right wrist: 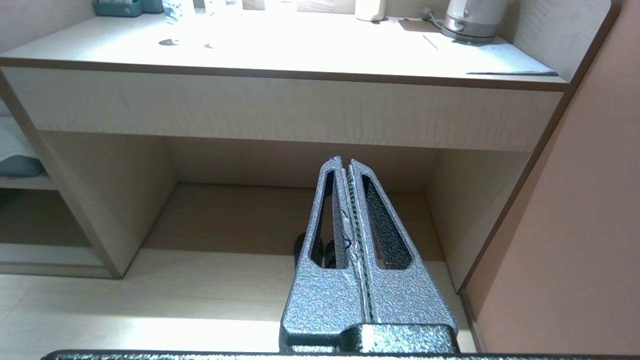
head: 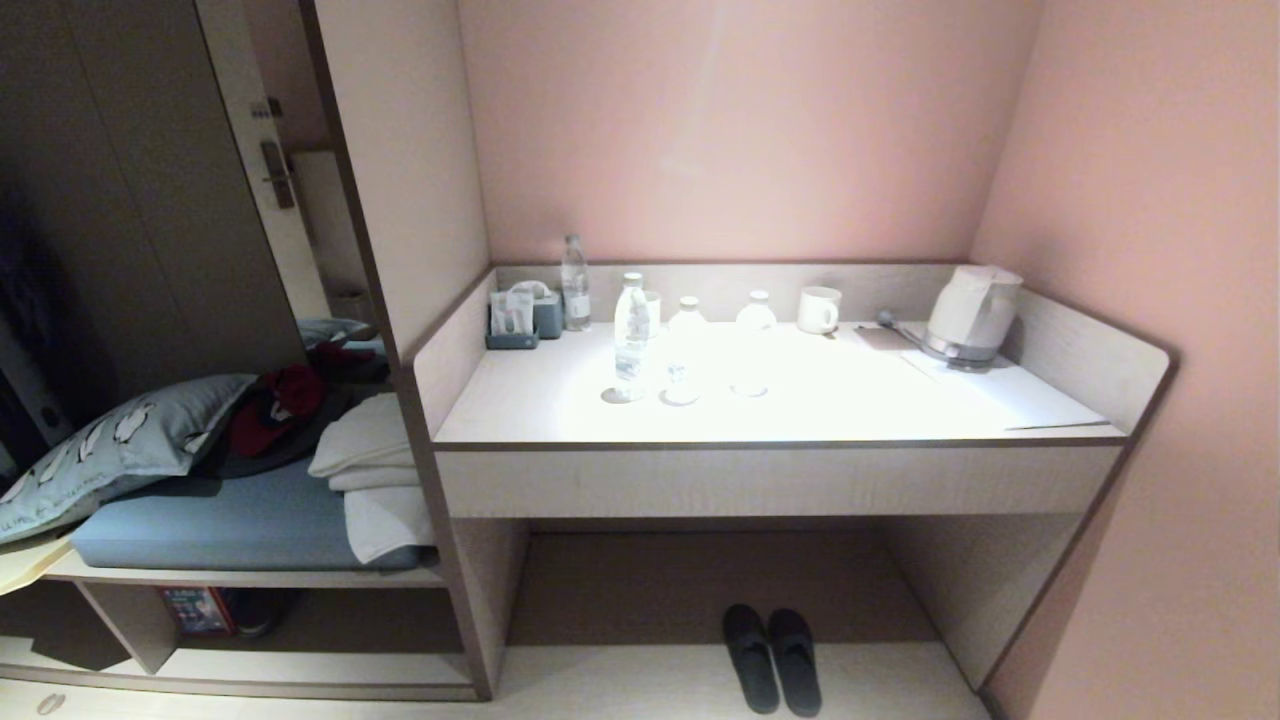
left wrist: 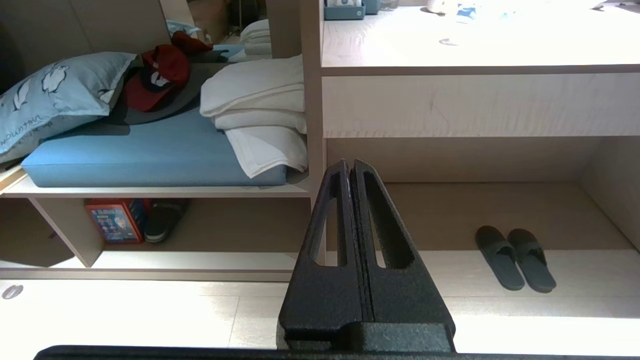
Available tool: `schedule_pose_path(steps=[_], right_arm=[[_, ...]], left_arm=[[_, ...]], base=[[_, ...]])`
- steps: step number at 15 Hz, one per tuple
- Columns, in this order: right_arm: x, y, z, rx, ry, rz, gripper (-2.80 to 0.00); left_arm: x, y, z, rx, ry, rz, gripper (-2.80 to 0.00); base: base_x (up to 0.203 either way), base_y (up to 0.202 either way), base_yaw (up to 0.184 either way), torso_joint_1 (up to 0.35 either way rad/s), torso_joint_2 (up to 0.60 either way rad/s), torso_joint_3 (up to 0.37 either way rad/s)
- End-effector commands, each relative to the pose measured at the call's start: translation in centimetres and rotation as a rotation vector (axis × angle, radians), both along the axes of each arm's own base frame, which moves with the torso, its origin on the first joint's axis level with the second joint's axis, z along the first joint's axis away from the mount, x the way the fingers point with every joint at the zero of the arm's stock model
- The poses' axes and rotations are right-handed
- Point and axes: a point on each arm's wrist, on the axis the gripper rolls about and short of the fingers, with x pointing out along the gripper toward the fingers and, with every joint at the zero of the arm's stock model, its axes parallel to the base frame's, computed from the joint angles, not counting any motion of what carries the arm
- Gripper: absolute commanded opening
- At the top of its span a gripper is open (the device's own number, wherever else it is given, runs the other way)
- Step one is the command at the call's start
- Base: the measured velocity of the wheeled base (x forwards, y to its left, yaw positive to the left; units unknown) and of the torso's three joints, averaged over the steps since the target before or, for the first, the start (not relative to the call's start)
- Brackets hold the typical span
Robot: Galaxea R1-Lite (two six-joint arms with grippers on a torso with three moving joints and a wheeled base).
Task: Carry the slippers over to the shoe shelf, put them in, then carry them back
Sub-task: Pick up the slippers on the floor
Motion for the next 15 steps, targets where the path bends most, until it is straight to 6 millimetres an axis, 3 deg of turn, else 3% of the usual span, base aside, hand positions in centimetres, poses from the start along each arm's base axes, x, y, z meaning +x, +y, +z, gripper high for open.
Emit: schedule_pose_path(steps=[1,6,15], right_arm=[[0.0,0.0,0.01,-0.003,-0.001,0.0,-2.8],[0.01,0.0,0.01,-0.003,0.001,0.0,-2.8],[0.01,0.0,0.01,-0.001,0.001,0.0,-2.8]], left_arm=[[0.0,0.0,0.0,-0.001,0.0,0.001,-2.8],[0.0,0.0,0.0,-0.001,0.0,0.001,-2.8],[0.0,0.0,0.0,-0.001,0.0,0.001,-2.8]], base=[[0.0,0.0,0.0,0.0,0.0,0.0],[0.0,0.0,0.0,-0.028,0.06,0.035],[0.0,0.0,0.0,-0.208,0.49,0.282]])
